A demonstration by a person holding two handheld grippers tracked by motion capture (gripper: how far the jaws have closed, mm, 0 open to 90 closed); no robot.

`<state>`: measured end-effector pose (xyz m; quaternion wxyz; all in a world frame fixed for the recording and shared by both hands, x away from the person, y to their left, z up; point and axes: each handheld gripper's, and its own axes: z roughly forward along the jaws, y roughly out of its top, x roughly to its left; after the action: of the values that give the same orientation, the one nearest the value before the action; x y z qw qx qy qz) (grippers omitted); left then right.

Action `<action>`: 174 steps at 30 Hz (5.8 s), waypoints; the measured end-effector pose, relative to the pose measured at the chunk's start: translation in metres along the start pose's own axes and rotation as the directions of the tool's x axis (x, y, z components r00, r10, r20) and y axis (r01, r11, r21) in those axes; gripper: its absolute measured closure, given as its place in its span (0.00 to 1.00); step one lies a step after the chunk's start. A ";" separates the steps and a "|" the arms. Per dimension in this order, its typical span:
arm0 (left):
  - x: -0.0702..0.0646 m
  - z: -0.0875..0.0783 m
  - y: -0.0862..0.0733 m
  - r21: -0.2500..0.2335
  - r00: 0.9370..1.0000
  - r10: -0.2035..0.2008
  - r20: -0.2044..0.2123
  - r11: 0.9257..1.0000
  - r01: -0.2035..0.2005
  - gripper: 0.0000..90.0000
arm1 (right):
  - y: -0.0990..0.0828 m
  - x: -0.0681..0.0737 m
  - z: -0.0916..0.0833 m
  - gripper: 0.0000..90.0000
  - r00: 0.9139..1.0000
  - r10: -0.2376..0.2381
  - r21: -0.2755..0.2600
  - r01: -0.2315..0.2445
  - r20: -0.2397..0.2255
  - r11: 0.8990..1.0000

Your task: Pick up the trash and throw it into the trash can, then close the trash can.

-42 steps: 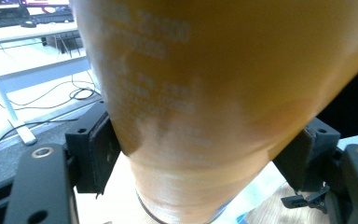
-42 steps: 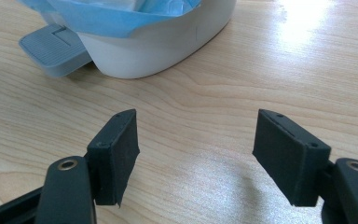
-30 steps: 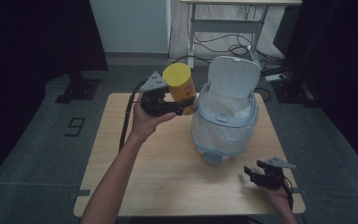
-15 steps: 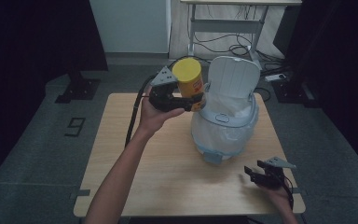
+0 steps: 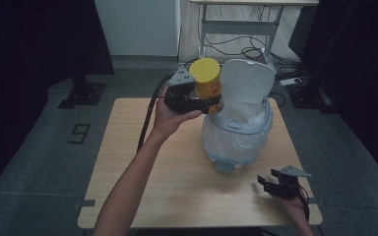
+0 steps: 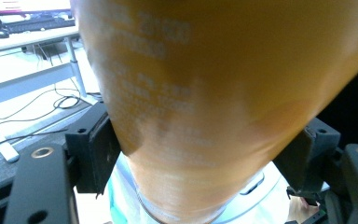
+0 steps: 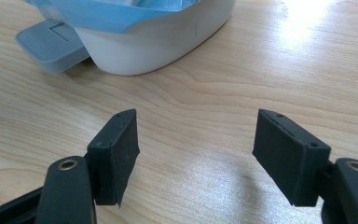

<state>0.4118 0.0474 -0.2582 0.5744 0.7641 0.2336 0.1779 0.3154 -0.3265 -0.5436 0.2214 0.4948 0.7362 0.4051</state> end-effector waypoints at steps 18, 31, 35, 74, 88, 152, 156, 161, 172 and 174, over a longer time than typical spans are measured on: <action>-0.001 0.029 0.008 0.018 1.000 0.003 0.022 1.000 -0.003 0.26 | -0.001 -0.001 0.001 0.33 1.000 -0.003 0.004 0.003 0.003 1.000; -0.001 0.049 0.020 0.036 1.000 0.009 0.029 0.999 -0.010 0.26 | -0.001 -0.002 0.001 0.34 1.000 -0.001 0.010 0.001 0.006 1.000; -0.003 0.056 0.023 0.041 0.999 0.013 0.038 0.999 -0.014 0.26 | -0.001 -0.002 0.002 0.34 1.000 -0.006 0.011 0.006 0.007 1.000; -0.015 0.100 0.014 0.130 0.999 0.011 0.035 0.991 -0.015 0.16 | -0.002 0.001 0.004 0.34 1.000 -0.024 0.037 0.025 -0.003 0.999; -0.017 0.038 -0.010 0.084 1.000 0.025 0.018 0.996 -0.026 0.17 | -0.002 0.003 0.003 0.34 1.000 -0.017 0.034 0.017 -0.004 0.999; -0.001 -0.062 -0.277 0.322 0.977 -0.147 -0.153 0.927 0.190 0.20 | 0.043 -0.009 -0.030 0.30 0.999 0.028 -0.090 -0.032 -0.044 0.995; -0.002 -0.059 -0.279 0.332 0.978 -0.144 -0.152 0.924 0.188 0.20 | 0.066 -0.013 -0.047 0.30 0.997 0.032 -0.140 -0.042 -0.071 0.989; -0.003 -0.055 -0.281 0.347 0.978 -0.137 -0.156 0.920 0.184 0.20 | 0.096 -0.016 -0.066 0.30 0.995 0.017 -0.189 -0.036 -0.100 0.981; 0.000 -0.057 -0.282 0.342 0.976 -0.146 -0.160 0.919 0.194 0.21 | 0.157 -0.009 -0.081 0.30 0.990 -0.042 -0.256 0.005 -0.138 0.967; 0.000 -0.057 -0.283 0.343 0.976 -0.147 -0.161 0.919 0.195 0.21 | 0.165 -0.008 -0.080 0.31 0.989 -0.044 -0.254 0.006 -0.144 0.967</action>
<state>0.3378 0.1583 -0.5140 0.4230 0.8187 0.3654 0.1318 0.3513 -0.3342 -0.3634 0.2323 0.4218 0.6993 0.5283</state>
